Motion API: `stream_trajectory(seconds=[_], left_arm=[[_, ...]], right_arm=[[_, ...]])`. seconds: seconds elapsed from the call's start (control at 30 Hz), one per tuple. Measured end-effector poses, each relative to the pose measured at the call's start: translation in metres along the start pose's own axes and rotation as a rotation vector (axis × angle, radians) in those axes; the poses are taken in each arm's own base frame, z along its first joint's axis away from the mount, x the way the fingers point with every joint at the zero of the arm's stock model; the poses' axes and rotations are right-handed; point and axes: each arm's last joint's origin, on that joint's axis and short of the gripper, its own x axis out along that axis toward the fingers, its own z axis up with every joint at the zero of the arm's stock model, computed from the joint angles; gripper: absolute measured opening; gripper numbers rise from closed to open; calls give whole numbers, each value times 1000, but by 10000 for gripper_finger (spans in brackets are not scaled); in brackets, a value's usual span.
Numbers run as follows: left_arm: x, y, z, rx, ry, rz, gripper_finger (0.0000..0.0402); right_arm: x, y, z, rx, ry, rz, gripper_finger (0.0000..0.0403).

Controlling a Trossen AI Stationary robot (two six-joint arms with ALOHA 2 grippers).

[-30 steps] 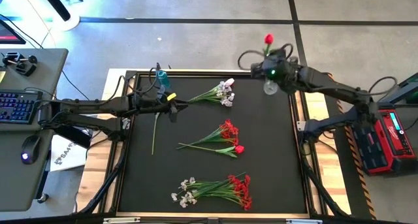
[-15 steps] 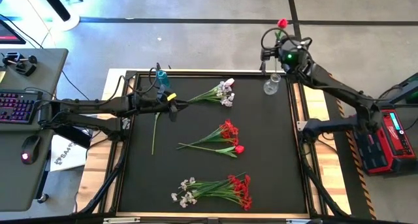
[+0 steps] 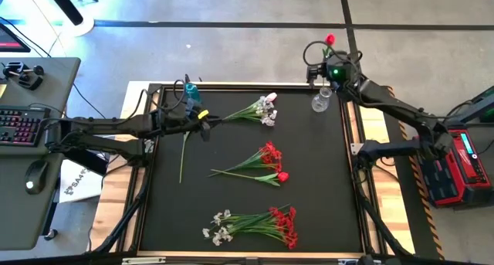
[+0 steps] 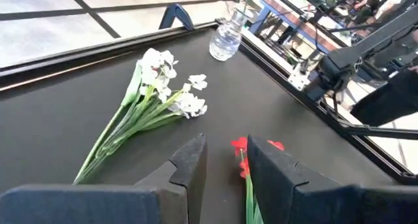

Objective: Sort flowers into vase by color
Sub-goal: Put the top red tulip into the transparent vase, then put the top white flowers into the transparent vase

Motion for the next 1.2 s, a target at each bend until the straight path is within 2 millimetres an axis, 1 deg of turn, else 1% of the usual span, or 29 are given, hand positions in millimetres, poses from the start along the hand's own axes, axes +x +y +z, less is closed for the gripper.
stream_trajectory(seconds=[0.1, 0.23, 0.3, 0.4, 0.57, 0.67, 0.8, 0.97, 1.1, 1.2], left_arm=[[0, 0, 0, 0, 0, 0, 99], [0, 0, 0, 18, -4, 9, 99], [0, 2, 0, 36, -8, 40, 99], [0, 5, -3, 46, 4, 106, 99], [0, 7, -6, 53, 29, 124, 99], [0, 7, -6, 54, 30, 121, 99], [0, 7, -5, 76, 29, 123, 99], [0, 10, -4, 71, 25, 133, 100], [0, 10, -4, 70, 27, 131, 100], [0, 10, -4, 69, 34, 117, 100]], right_arm=[[2, -2, -7, 6, 32, -15, 35], [3, -4, -12, -21, 70, -26, 66], [2, -5, -14, -37, 99, -17, 82], [0, -6, -19, -34, 177, 13, 105], [-8, -13, -25, -18, 338, -3, 133], [-14, -19, -24, -24, 408, -41, 140], [-19, -24, -21, 0, 491, -27, 142], [-21, -24, -17, 13, 512, 7, 142], [-24, -20, -12, 55, 561, 118, 142], [-32, -13, -4, 77, 582, 233, 142]])
